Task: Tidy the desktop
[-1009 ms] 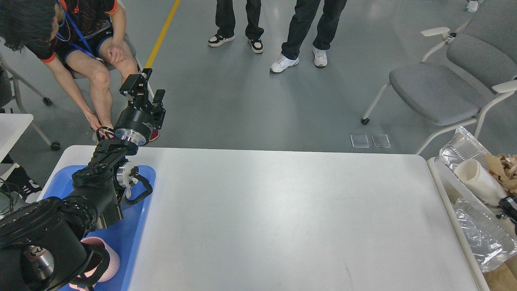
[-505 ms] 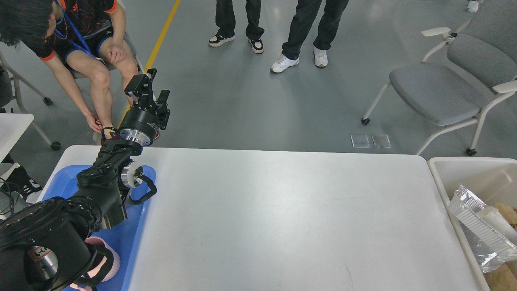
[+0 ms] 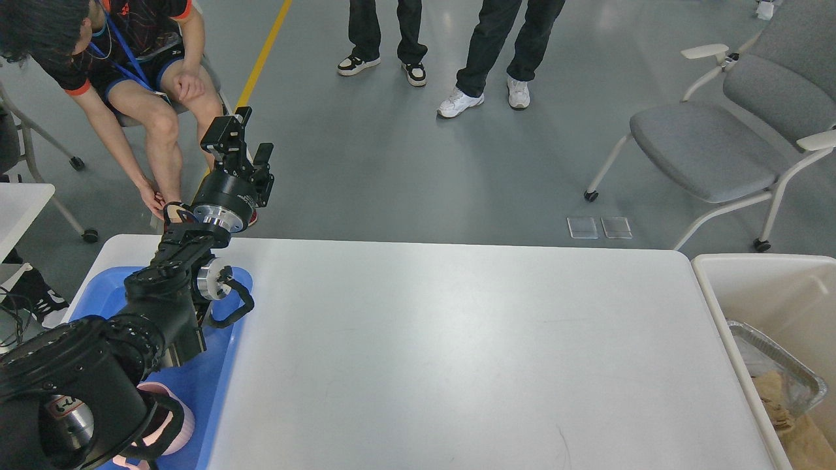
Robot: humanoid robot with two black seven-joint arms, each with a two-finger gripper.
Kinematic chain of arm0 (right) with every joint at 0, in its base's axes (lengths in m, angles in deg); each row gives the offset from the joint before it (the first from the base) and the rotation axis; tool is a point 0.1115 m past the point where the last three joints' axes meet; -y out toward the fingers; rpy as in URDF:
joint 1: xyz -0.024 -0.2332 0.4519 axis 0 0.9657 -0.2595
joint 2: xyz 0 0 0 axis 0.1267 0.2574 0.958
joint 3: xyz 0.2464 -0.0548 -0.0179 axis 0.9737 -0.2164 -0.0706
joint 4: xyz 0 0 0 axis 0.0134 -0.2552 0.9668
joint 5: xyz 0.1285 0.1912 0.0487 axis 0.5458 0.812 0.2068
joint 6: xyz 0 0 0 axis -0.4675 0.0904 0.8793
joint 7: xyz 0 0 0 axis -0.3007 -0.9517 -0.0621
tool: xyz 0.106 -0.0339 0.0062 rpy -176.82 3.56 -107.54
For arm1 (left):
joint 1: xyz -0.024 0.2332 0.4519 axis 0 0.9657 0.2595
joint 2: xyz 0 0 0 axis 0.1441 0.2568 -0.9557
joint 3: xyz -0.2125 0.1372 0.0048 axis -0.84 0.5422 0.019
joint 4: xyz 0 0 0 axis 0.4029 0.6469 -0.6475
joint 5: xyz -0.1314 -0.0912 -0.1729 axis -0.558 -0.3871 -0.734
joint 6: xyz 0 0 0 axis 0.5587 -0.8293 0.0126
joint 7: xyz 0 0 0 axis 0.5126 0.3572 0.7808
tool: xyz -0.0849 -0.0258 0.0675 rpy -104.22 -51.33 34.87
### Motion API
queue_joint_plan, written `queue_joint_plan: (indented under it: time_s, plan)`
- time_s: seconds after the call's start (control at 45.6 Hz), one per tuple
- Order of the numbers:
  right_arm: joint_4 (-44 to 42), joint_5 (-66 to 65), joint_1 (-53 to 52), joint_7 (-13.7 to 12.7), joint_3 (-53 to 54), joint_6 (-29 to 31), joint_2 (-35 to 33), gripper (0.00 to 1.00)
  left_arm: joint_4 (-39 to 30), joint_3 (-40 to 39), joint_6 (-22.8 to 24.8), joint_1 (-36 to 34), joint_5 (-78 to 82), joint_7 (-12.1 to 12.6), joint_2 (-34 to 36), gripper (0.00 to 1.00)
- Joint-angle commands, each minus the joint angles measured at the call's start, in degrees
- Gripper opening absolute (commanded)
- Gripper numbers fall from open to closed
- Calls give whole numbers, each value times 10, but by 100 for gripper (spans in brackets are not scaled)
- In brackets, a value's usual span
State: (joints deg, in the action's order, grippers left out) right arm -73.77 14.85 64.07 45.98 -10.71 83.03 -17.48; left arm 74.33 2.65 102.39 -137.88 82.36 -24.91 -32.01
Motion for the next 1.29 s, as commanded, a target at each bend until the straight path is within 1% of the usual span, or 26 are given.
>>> queue_joint_plan:
  time_s: [0.0,0.176,0.263,0.373,0.505,0.614,0.702,0.834,0.943,1.031,1.273]
  plan:
    - [1,-1,-9,1,46,4,-1,100,0,0,-1,0,0,0,3,78]
    - [7,1,-70,1,132,9,4,100,0,-1,-1,4,-7,-1,5,79]
    - [11,5,-110,1,176,9,21,100,0,-1,-2,4,-20,0,5,79]
    - [38,6,-159,1,231,16,32,100,0,-1,-1,4,-33,0,5,79]
    - [66,24,-200,0,306,33,68,100,0,0,-1,8,-53,0,7,79]
    - [71,24,-239,0,351,49,108,100,0,0,-1,9,-56,-3,8,79]
    - [71,24,-256,1,375,51,140,100,0,-10,0,9,-57,-7,10,79]
    - [72,24,-264,2,388,53,181,100,0,-23,3,10,-60,-7,10,79]
    - [79,28,-270,2,405,54,199,100,0,-24,5,11,-62,-7,11,80]
    - [94,29,-270,3,419,55,210,100,0,-37,9,33,-66,-7,15,80]
    - [98,28,-278,3,421,56,231,100,0,-39,70,61,-69,-15,34,81]
